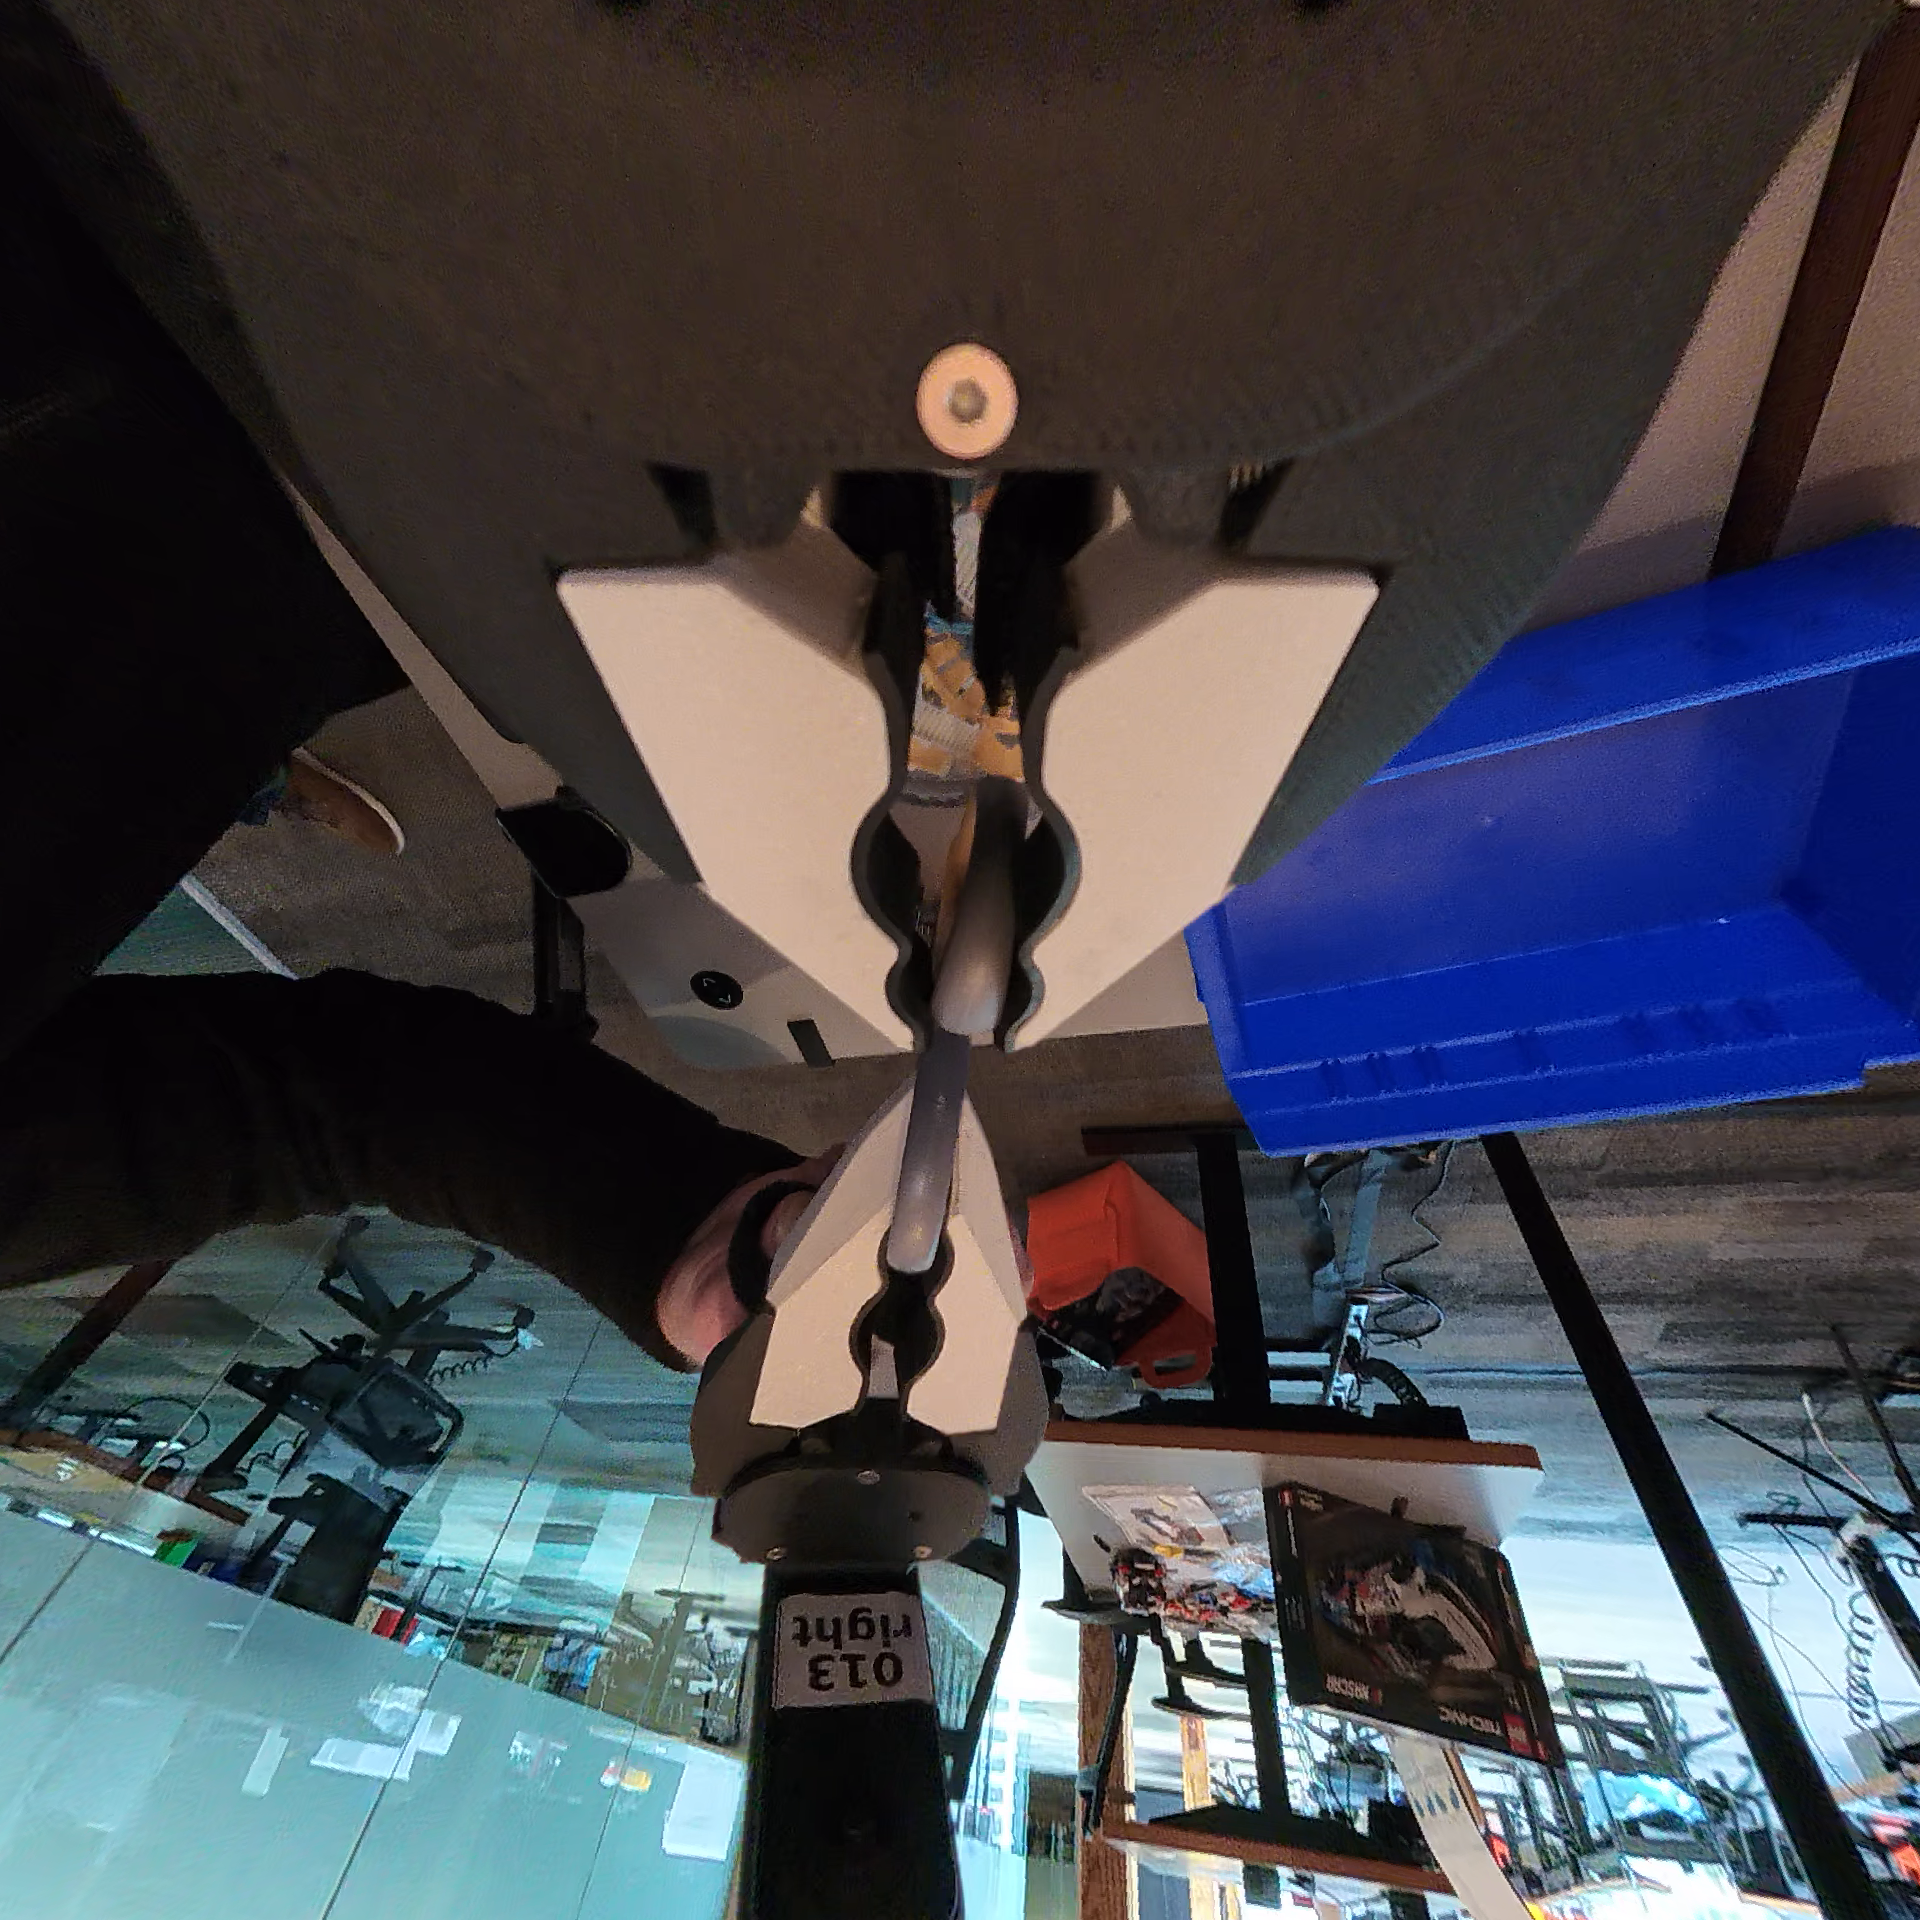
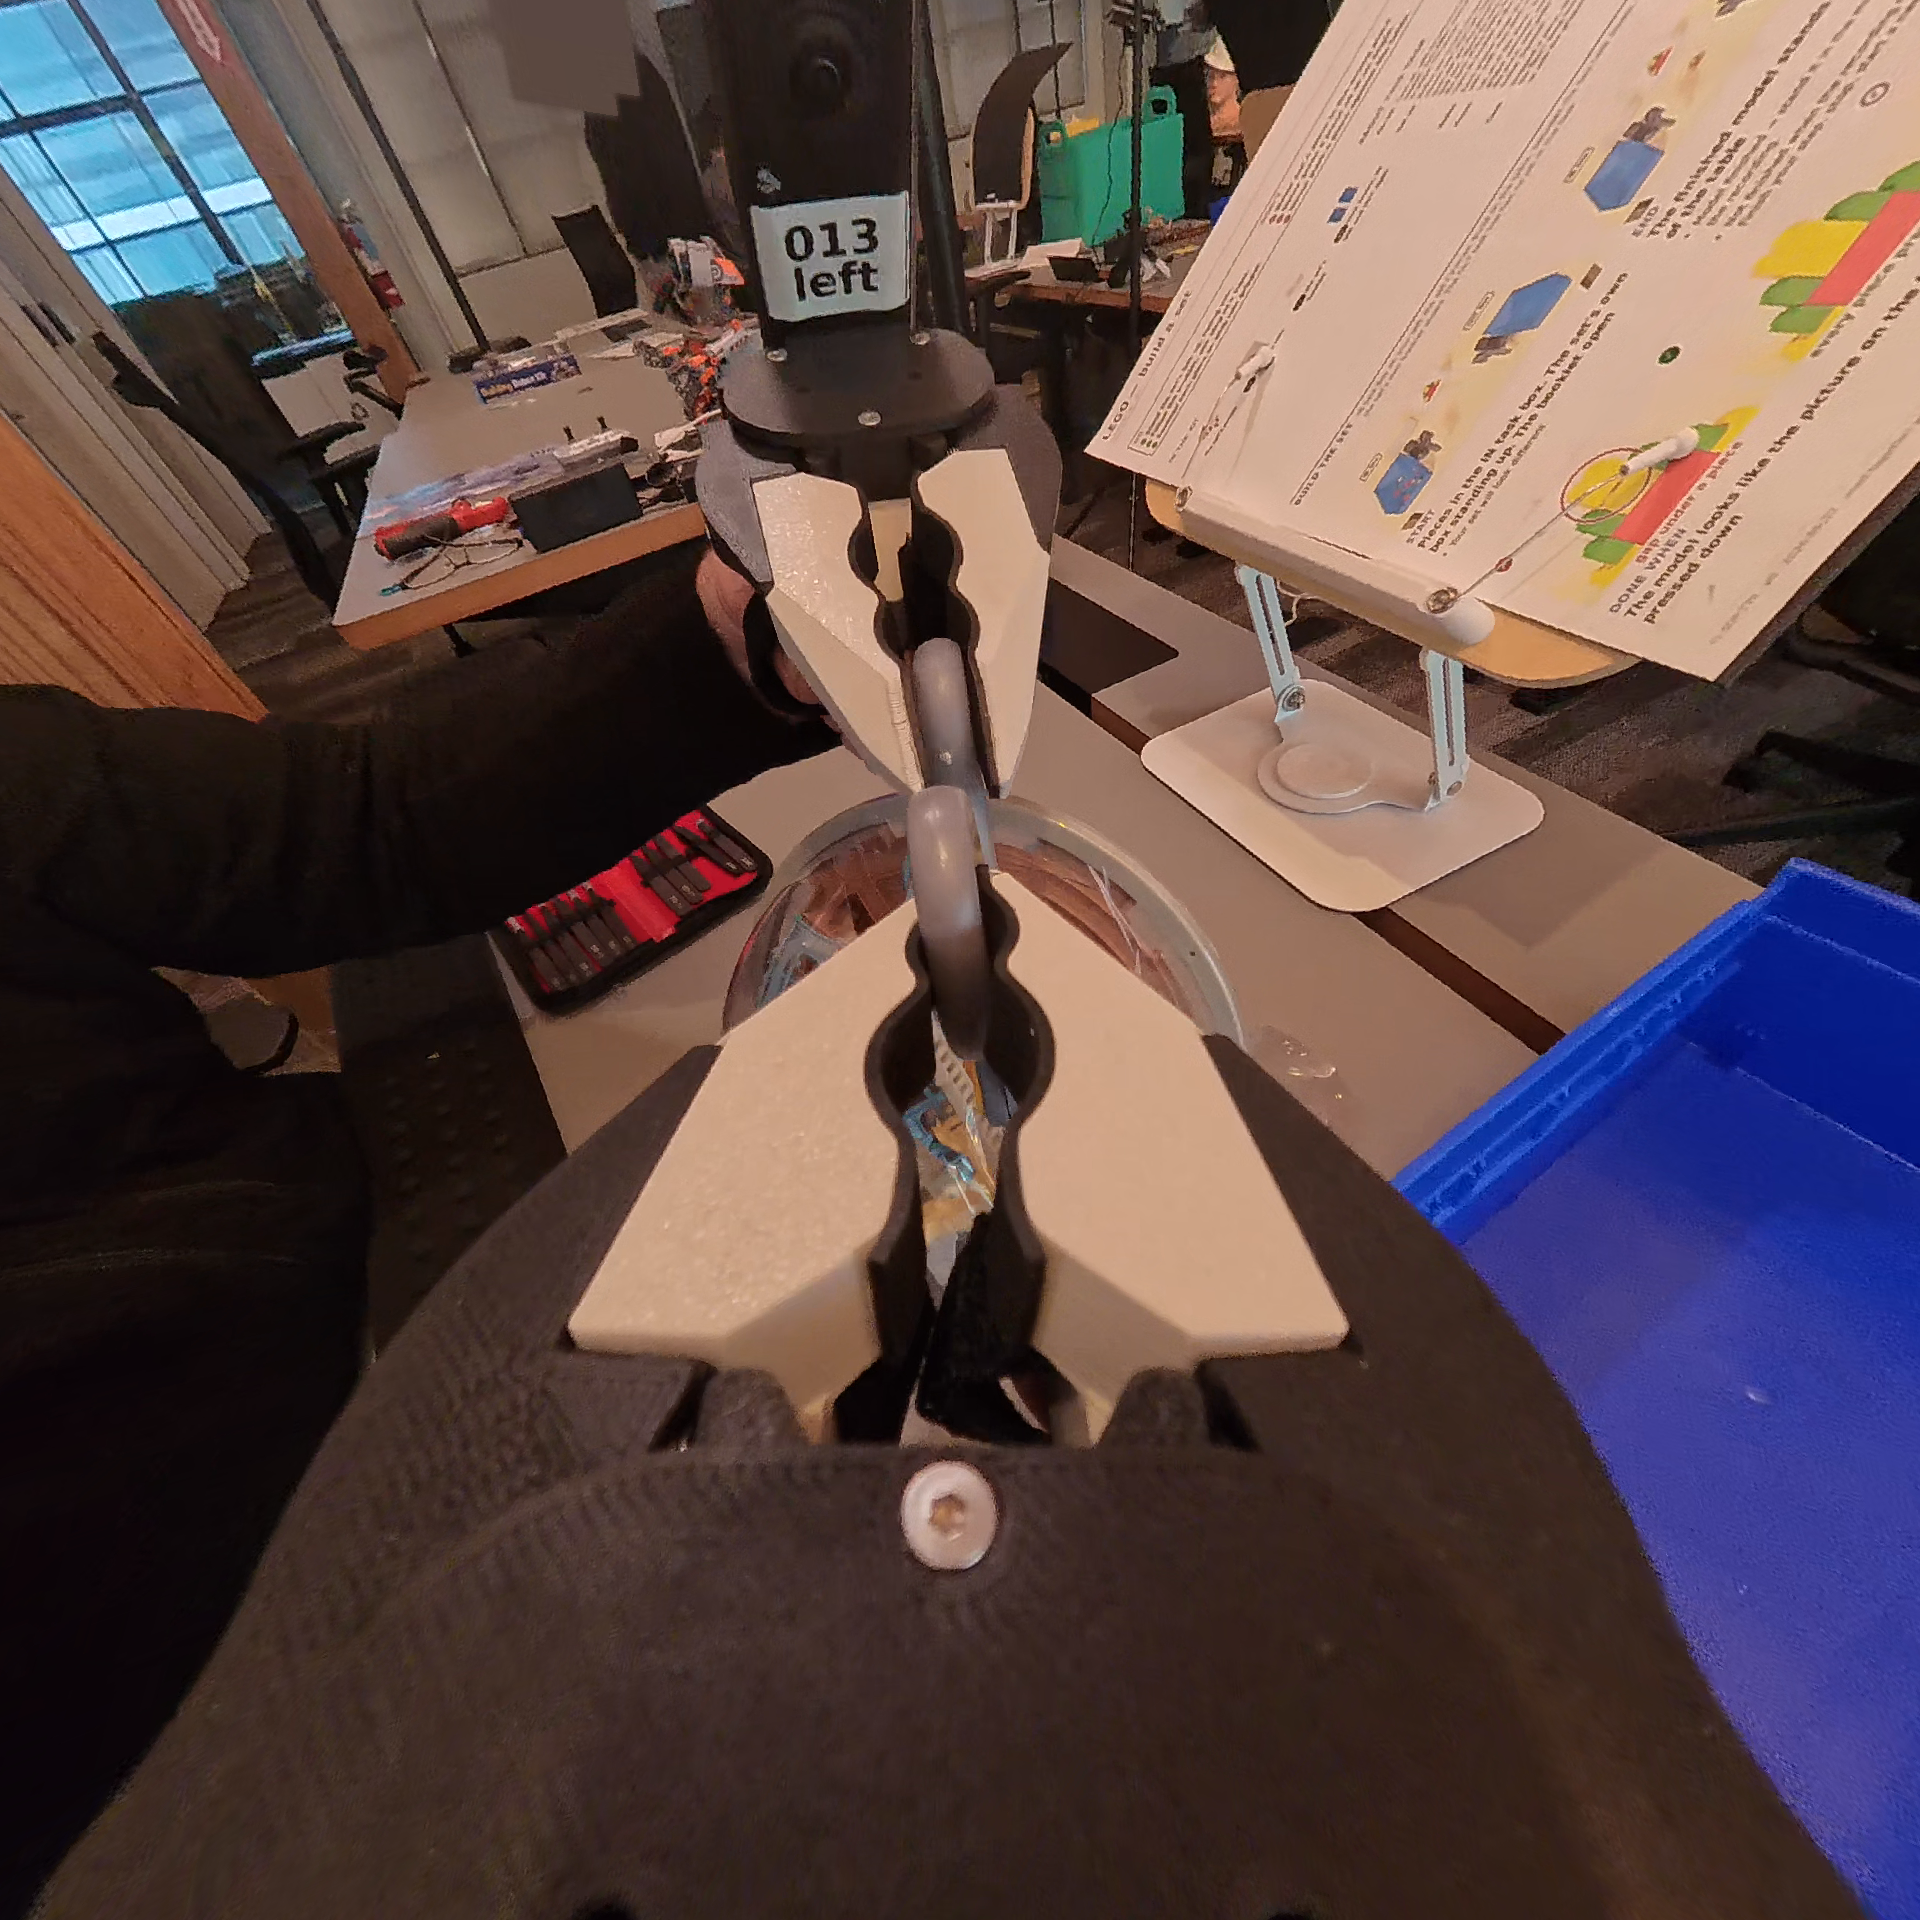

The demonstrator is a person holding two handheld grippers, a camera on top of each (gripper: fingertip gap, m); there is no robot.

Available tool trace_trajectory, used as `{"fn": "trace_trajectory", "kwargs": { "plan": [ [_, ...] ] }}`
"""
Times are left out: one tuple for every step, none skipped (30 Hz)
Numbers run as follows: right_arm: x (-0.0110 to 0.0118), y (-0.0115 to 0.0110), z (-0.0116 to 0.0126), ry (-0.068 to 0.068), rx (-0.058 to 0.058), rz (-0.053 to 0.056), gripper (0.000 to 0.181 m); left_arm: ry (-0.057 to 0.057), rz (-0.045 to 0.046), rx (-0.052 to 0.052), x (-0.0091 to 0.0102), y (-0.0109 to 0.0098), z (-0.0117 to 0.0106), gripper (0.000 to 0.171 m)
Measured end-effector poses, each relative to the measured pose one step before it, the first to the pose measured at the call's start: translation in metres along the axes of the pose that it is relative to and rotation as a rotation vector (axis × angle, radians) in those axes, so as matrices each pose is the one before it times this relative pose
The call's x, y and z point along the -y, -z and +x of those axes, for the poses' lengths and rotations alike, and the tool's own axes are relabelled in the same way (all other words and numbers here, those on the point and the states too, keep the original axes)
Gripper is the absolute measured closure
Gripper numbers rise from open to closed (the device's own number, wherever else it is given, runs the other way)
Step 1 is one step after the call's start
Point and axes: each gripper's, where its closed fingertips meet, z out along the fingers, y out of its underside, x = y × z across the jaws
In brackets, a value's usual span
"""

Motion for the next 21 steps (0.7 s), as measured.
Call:
{"fn": "trace_trajectory", "kwargs": {
  "plan": [
    [-0.00418,0.00063,0.00075,-0.0069,-0.0028,-0.0051,0.181,-0.0028,-0.02419,-0.0008,-0.0041,-0.00409,-0.00037,0.163],
    [-0.00365,0.00121,0.00074,-0.009,-0.0002,0.0006,0.181,0.0035,0.00154,-0.0035,-0.00059,-0.00273,0.00014,0.163],
    [-0.0015,0.00199,-0.00012,-0.0063,0.0017,0.0124,0.181,0.0085,0.00311,-0.0082,0.00031,-0.00187,0.00096,0.163],
    [-0.00096,0.00211,-0.00065,-0.0019,0.0013,0.0114,0.181,-0.0026,-0.00875,-0.0027,-0.00026,-0.00127,0.00117,0.163],
    [-0.00118,0.00175,-0.00065,0.0013,0.001,0.0057,0.181,-0.0083,-0.01402,-0.0001,-0.00072,-0.00167,0.0011,0.163],
    [-0.00149,0.00146,-0.00068,0.0032,0.0023,0.0009,0.181,-0.0017,-0.01637,-0.0042,-0.00119,-0.00179,0.00105,0.163],
    [-0.00154,0.00133,-0.00032,0.0017,0.0022,0.0011,0.181,0.0021,-0.00991,-0.0052,-0.0007,-0.00179,0.00057,0.163],
    [-0.00149,0.00109,0.00022,-0.0025,0.0009,0.0041,0.181,0.0035,-0.00462,-0.0048,-0.00047,-0.00218,-0.00017,0.163],
    [-0.00153,0.00102,0.00042,-0.0053,0.0014,0.0054,0.181,0.0055,-0.00794,-0.0075,-0.00102,-0.00243,0.00005,0.163],
    [-0.00107,0.00126,0.00044,-0.0046,0.0003,0.0096,0.181,0.0018,-0.00192,-0.0019,0.00063,-0.00111,-0.00039,0.163],
    [-0.0004,0.00148,0.00011,-0.0004,-0.0023,0.011,0.181,-0.0024,-0.0053,-0.0035,0.00027,-0.00166,0.00069,0.163],
    [-0.00068,0.00137,-0.00044,0.0007,-0.0014,0.006,0.181,-0.0054,-0.00457,-0.0028,0.0002,-0.00166,0.00076,0.163],
    [-0.00047,0.00104,-0.00006,-0.0028,-0.0019,0.0046,0.181,0.0002,-0.00303,-0.0023,0.00039,-0.00123,-0.00001,0.163],
    [-0.00011,0.00036,0.00018,0.0003,-0.0053,0.0014,0.181,-0.0046,-0.00303,0.0006,0.00067,-0.0013,-0.00024,0.163],
    [0.0001,-0.00015,-0.00015,0.0018,-0.0039,-0.0013,0.181,-0.0101,-0.00497,-0.0023,0.00074,-0.001,0.00077,0.163],
    [0.0003,-0.00038,-0.00021,0.0008,-0.0026,-0.002,0.181,-0.0017,-0.00545,0.001,0.00056,-0.00032,0.00001,0.163],
    [0.00061,-0.00038,0.00059,0.0003,-0.0064,-0.0018,0.181,-0.0018,-0.00405,0.0104,0.00023,-0.00006,-0.00164,0.163],
    [0.00052,-0.00048,0.00071,-0.0023,-0.004,-0.0004,0.181,-0.0007,-0.00457,0.0048,-0.00001,0.00039,-0.00075,0.163],
    [0.00051,-0.00085,-0.00009,0.0013,-0.0008,-0.0008,0.181,-0.0012,-0.00365,-0.0012,-0.00013,0.0006,0.00023,0.163],
    [0.00068,-0.00119,-0.0003,0.0057,-0.0052,-0.003,0.181,-0.0073,0.00006,0.0059,-0.00007,0.00104,-0.00062,0.163],
    [0.00082,-0.00146,0.00008,0.0041,-0.0057,-0.004,0.181,-0.0002,0.00404,0.005,-0.00004,0.00092,-0.00065,0.163]
  ]
}}
